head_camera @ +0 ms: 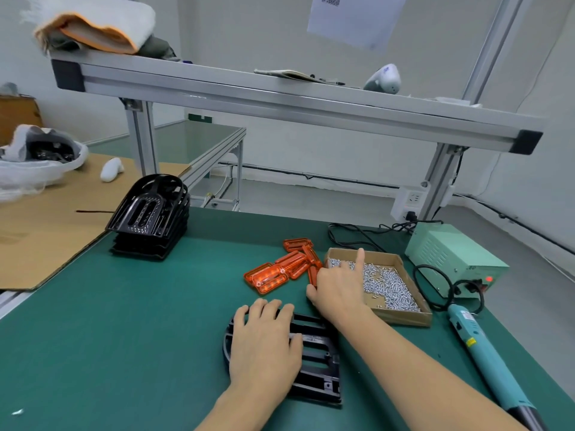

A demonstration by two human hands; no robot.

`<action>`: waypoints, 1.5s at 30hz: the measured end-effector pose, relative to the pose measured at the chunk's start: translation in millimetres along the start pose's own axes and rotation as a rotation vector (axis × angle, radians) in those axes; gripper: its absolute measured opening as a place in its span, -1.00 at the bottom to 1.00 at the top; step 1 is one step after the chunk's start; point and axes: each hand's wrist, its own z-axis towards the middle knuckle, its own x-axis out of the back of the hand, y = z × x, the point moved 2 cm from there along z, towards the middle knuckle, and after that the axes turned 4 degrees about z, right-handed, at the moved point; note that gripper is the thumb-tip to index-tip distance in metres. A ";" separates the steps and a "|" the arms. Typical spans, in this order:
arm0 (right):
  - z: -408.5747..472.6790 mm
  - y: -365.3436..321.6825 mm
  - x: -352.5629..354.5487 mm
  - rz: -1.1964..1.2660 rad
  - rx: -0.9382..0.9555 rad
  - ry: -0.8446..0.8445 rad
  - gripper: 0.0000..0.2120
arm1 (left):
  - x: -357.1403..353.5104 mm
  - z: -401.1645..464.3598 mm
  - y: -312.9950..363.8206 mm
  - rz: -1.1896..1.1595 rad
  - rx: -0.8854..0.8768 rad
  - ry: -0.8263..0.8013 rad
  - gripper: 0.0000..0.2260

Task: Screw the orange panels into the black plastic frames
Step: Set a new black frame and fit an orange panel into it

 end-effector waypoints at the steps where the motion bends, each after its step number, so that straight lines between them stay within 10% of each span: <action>1: 0.3 -0.1 -0.6 -0.006 -0.002 -0.001 -0.61 | 0.1 0.1 0.1 -0.001 -0.001 -0.001 -0.57; 13: -1.2 -4.3 -0.9 -0.019 -0.026 0.001 -0.73 | 0.8 1.1 -1.5 -0.006 -0.007 -0.009 -0.60; 24: -20.8 20.8 12.1 0.365 -0.041 0.424 -0.79 | 3.5 3.4 -3.6 -0.097 0.006 0.002 -0.60; 34: -77.9 44.6 22.3 0.953 0.139 0.249 -0.83 | 26.1 16.0 -6.9 -0.900 0.153 0.100 -0.70; 45: -93.4 44.4 29.5 1.363 0.083 -0.037 -0.90 | 26.3 9.9 -9.8 -1.140 0.302 0.051 -0.85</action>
